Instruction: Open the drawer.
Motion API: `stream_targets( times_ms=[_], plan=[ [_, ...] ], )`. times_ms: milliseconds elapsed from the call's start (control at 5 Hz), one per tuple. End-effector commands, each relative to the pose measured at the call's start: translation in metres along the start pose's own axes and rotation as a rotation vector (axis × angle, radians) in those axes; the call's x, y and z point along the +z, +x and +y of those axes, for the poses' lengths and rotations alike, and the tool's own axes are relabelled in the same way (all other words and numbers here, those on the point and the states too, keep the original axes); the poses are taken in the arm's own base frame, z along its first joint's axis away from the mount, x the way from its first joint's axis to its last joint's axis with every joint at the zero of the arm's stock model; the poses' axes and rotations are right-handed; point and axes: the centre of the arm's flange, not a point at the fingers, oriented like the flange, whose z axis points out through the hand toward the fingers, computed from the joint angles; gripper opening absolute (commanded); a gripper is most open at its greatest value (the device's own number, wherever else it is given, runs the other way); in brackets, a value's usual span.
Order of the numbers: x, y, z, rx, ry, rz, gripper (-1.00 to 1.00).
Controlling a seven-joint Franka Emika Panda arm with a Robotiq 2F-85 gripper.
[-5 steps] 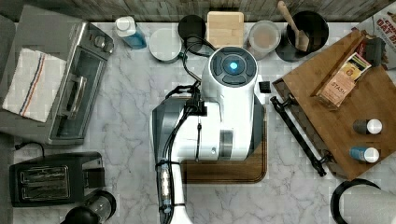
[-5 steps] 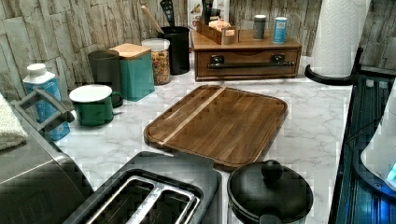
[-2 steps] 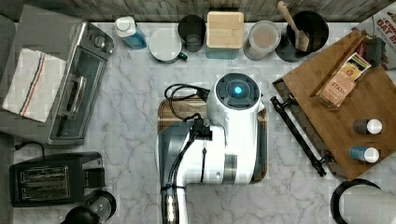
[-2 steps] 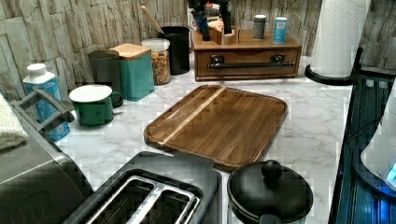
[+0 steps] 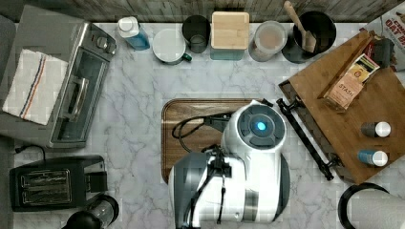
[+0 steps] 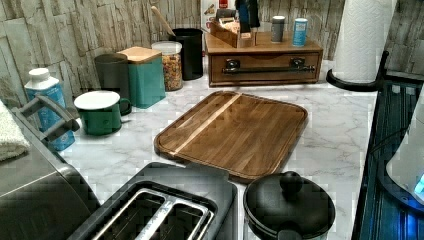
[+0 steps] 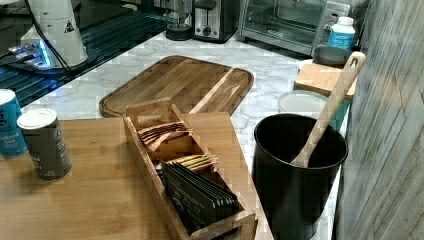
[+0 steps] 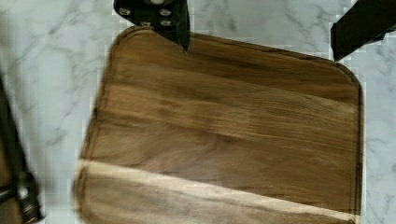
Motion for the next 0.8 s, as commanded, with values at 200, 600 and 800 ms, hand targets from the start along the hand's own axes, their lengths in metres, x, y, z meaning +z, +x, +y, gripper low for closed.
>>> stream_targets(
  times_ms=[200, 600, 800],
  plan=[
    [0.023, -0.042, 0.112, -0.160, -0.048, 0.085, 1.00],
    [0.055, -0.061, 0.149, -0.322, -0.154, 0.109, 1.00],
    [0.072, -0.077, 0.158, -0.383, -0.197, 0.175, 1.00]
  ],
)
